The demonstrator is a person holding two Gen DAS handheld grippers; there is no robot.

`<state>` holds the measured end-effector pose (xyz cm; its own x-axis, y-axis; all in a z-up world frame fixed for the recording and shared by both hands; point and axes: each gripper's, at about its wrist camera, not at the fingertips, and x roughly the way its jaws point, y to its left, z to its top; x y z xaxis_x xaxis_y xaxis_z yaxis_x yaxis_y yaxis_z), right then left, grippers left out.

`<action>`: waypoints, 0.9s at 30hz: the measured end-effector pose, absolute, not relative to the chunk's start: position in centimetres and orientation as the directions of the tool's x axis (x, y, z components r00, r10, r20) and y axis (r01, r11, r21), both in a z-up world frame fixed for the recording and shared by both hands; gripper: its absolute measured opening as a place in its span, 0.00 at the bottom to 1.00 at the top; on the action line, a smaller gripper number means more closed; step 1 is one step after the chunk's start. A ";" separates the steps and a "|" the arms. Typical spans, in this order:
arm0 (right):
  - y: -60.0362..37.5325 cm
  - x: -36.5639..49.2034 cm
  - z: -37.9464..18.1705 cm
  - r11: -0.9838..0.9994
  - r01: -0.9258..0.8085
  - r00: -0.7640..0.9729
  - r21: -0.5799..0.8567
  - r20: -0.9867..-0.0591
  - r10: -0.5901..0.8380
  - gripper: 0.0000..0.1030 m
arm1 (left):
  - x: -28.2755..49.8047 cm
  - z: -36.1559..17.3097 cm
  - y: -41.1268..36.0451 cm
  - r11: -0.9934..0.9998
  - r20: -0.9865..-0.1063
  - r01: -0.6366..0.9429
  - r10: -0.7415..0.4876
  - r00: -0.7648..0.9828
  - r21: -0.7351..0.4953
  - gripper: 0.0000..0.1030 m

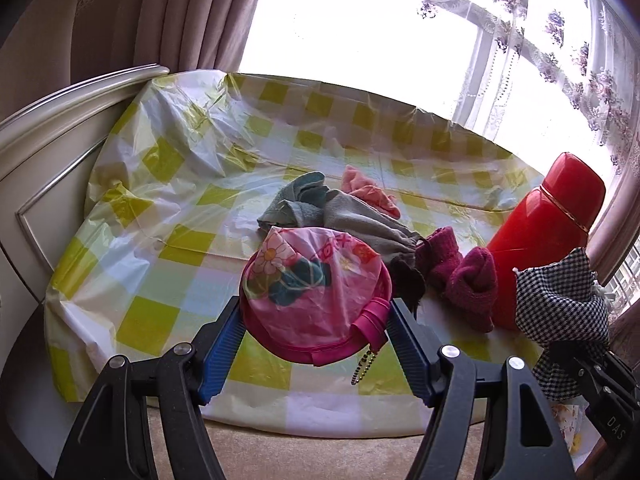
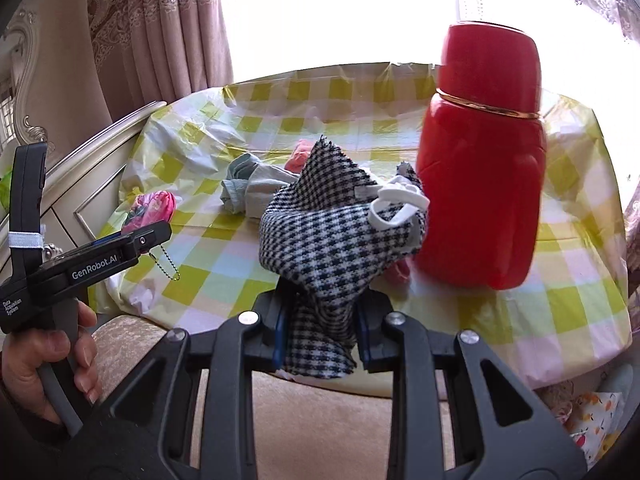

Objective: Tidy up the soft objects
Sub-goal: 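Carry the purse and houndstooth cloth into the white box and open both tools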

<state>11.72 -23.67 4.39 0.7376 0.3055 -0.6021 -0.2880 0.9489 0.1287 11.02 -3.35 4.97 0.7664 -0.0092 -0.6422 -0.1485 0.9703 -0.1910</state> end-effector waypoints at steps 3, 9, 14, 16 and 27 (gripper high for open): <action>-27.1 10.0 5.1 0.965 -0.225 0.760 0.136 -0.596 0.261 0.29 | 10.8 5.3 -5.5 0.975 -0.639 -0.101 -0.050 0.767 -0.197 0.69; -33.5 7.1 4.7 0.987 -0.078 0.760 0.142 -0.632 0.151 0.29 | 10.4 5.7 -10.0 0.977 -0.634 0.004 -0.143 0.760 -0.215 0.69; -38.2 4.8 3.4 0.988 0.031 0.731 0.154 -0.678 0.083 0.29 | 9.7 6.1 -13.5 0.969 -0.626 0.094 -0.220 0.748 -0.227 0.69; -39.5 4.0 2.9 0.986 0.066 0.718 0.153 -0.693 0.060 0.29 | 9.5 6.1 -14.9 0.964 -0.628 0.128 -0.249 0.738 -0.232 0.69; -45.1 1.1 -0.6 0.955 0.203 0.614 0.217 -0.788 0.049 0.35 | 8.3 6.3 -20.0 0.937 -0.630 0.252 -0.350 0.693 -0.243 0.69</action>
